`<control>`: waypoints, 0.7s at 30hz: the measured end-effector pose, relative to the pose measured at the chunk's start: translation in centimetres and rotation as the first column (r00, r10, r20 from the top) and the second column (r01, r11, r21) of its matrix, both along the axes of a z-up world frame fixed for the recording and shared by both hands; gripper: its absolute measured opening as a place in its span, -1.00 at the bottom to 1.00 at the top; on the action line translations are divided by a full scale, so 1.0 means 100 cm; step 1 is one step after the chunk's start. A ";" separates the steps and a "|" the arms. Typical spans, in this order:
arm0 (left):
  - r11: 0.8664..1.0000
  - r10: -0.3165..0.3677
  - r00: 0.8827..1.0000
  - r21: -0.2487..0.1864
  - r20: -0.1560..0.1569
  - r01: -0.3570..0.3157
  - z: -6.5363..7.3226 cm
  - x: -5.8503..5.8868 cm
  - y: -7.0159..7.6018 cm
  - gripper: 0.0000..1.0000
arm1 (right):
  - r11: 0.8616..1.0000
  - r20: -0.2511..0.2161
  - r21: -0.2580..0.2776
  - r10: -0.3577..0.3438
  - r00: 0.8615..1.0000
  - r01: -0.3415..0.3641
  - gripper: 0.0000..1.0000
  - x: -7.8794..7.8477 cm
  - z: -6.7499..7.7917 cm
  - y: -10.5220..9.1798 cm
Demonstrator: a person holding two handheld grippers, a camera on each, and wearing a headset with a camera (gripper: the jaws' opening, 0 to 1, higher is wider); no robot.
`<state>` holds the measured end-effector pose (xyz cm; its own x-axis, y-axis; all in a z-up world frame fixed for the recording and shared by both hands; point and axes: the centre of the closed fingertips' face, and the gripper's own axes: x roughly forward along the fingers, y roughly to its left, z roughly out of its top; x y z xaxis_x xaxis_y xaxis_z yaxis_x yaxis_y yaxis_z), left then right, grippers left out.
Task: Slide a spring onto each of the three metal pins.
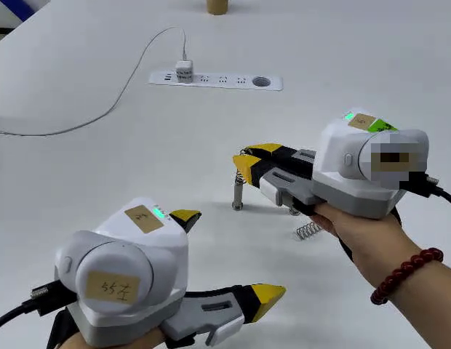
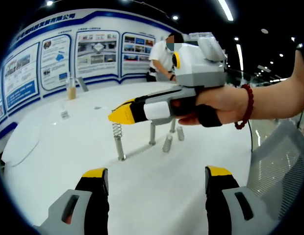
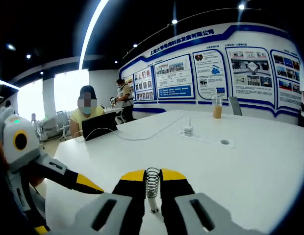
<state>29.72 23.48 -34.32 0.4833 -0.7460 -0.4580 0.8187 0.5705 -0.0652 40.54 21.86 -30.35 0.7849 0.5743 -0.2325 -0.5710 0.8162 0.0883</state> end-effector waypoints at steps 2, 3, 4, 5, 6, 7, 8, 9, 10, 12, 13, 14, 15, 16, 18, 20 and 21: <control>1.000 0.002 1.000 0.005 0.000 -0.002 -0.001 0.001 0.001 0.65 | 1.000 -0.003 -0.006 0.000 1.000 0.000 -0.77 0.000 -0.002 0.000; 1.000 0.005 1.000 0.006 0.001 -0.005 -0.001 0.001 0.001 0.65 | 1.000 -0.007 -0.005 -0.001 1.000 0.001 -0.77 0.000 -0.003 0.001; 1.000 0.006 1.000 0.006 0.003 -0.006 0.000 0.002 0.002 0.65 | 1.000 -0.008 -0.008 -0.001 1.000 0.001 -0.77 0.000 -0.004 0.001; 1.000 0.007 1.000 0.004 0.005 -0.007 0.000 0.002 0.002 0.65 | 1.000 -0.007 -0.013 0.000 1.000 0.000 -0.77 0.000 -0.004 0.001; 1.000 0.008 1.000 0.002 0.005 -0.008 0.001 0.002 0.002 0.65 | 1.000 -0.008 -0.016 0.001 1.000 -0.001 -0.77 -0.001 -0.005 0.002; 1.000 0.011 1.000 0.001 0.006 -0.011 0.001 0.003 0.002 0.65 | 1.000 -0.008 -0.019 0.002 1.000 -0.002 -0.77 -0.001 -0.005 0.002; 1.000 0.011 1.000 0.002 0.007 -0.011 0.001 0.003 0.002 0.65 | 1.000 -0.008 -0.023 0.002 1.000 -0.003 -0.77 -0.001 -0.006 0.003; 1.000 0.011 1.000 0.001 0.008 -0.011 0.001 0.003 0.003 0.65 | 0.999 -0.008 -0.032 0.005 1.000 -0.006 -0.77 -0.002 -0.007 0.004; 1.000 0.012 1.000 0.001 0.009 -0.012 0.002 0.003 0.003 0.65 | 0.999 -0.008 -0.035 0.008 1.000 -0.008 -0.77 -0.002 -0.008 0.004; 1.000 0.010 1.000 0.000 0.011 -0.010 0.002 0.003 0.002 0.65 | 0.999 -0.011 -0.047 0.010 1.000 -0.011 -0.77 -0.003 -0.010 0.005; 1.000 0.010 1.000 0.001 0.011 -0.010 0.002 0.003 0.002 0.65 | 0.999 -0.012 -0.051 0.010 1.000 -0.011 -0.77 -0.003 -0.011 0.005; 1.000 0.009 1.000 0.002 0.012 -0.009 0.002 0.003 0.002 0.65 | 0.999 -0.014 -0.052 0.011 1.000 -0.011 -0.77 -0.003 -0.012 0.005; 1.000 0.010 1.000 0.006 0.013 -0.010 0.002 0.003 0.003 0.65 | 0.998 -0.019 -0.056 0.009 1.000 -0.010 -0.77 -0.003 -0.013 0.006; 1.000 0.010 1.000 0.007 0.014 -0.010 0.002 0.003 0.003 0.65 | 0.997 -0.019 -0.070 0.009 1.000 -0.010 -0.77 -0.004 -0.015 0.006; 1.000 0.013 1.000 0.005 0.013 -0.013 0.002 0.004 0.004 0.64 | 0.996 -0.021 -0.087 0.010 1.000 -0.012 -0.77 -0.004 -0.018 0.007; 1.000 0.014 1.000 0.006 0.013 -0.014 0.002 0.004 0.004 0.64 | 0.996 -0.026 -0.089 0.010 1.000 -0.012 -0.77 -0.004 -0.021 0.008; 1.000 0.014 1.000 0.007 0.014 -0.014 0.001 0.004 0.004 0.64 | 0.996 -0.029 -0.093 0.009 1.000 -0.012 -0.77 -0.004 -0.022 0.008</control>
